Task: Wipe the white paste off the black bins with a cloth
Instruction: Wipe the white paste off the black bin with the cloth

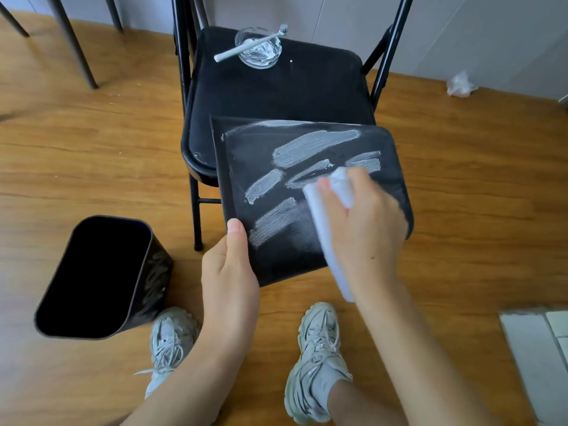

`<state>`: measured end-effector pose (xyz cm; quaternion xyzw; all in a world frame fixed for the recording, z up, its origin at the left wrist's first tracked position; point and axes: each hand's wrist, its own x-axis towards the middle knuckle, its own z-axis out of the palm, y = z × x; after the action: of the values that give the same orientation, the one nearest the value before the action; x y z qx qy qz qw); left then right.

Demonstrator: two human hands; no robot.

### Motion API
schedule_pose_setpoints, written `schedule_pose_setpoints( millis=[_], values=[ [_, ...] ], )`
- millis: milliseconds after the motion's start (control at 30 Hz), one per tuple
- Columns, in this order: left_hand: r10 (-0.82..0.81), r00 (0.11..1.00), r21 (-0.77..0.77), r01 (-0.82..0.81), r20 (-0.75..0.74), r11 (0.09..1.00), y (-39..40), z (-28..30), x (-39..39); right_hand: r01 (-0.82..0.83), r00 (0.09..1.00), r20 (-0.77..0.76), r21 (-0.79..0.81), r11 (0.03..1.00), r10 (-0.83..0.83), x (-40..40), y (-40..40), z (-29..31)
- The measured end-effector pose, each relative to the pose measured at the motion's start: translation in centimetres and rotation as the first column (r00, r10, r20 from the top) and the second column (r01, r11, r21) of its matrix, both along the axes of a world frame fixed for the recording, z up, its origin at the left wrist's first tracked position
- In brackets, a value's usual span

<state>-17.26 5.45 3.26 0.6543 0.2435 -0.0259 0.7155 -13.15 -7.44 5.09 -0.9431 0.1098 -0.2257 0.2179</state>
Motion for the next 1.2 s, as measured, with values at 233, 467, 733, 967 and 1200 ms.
schedule_pose_setpoints(
  millis=[233, 467, 733, 967, 1200],
  values=[
    [0.022, 0.998, 0.023, -0.021, -0.054, 1.0, 0.4, 0.5, 0.4, -0.17, 0.985, -0.023, -0.174, 0.97, 0.168, -2.7, 3.3, 0.0],
    [-0.043, 0.998, -0.015, 0.042, -0.048, 0.999, 0.7, 0.0, 0.3, -0.106, 0.993, 0.03, -0.153, 0.983, 0.112, 0.2, 3.3, 0.7],
    [-0.023, 0.998, 0.01, 0.024, -0.06, 1.0, 0.7, 0.6, 0.5, -0.239, 0.971, -0.055, -0.259, 0.936, 0.233, -4.1, 3.4, -0.2],
    [-0.084, 0.991, -0.012, 0.083, -0.101, 0.996, 1.1, 1.2, 1.0, -0.13, 0.991, -0.021, -0.226, 0.965, 0.129, 0.3, 4.3, 1.3],
    [-0.078, 0.991, -0.097, 0.068, -0.106, 0.993, 1.1, 1.0, 0.8, -0.257, 0.966, -0.084, -0.293, 0.921, 0.243, -3.7, 4.6, 0.3]
  ],
)
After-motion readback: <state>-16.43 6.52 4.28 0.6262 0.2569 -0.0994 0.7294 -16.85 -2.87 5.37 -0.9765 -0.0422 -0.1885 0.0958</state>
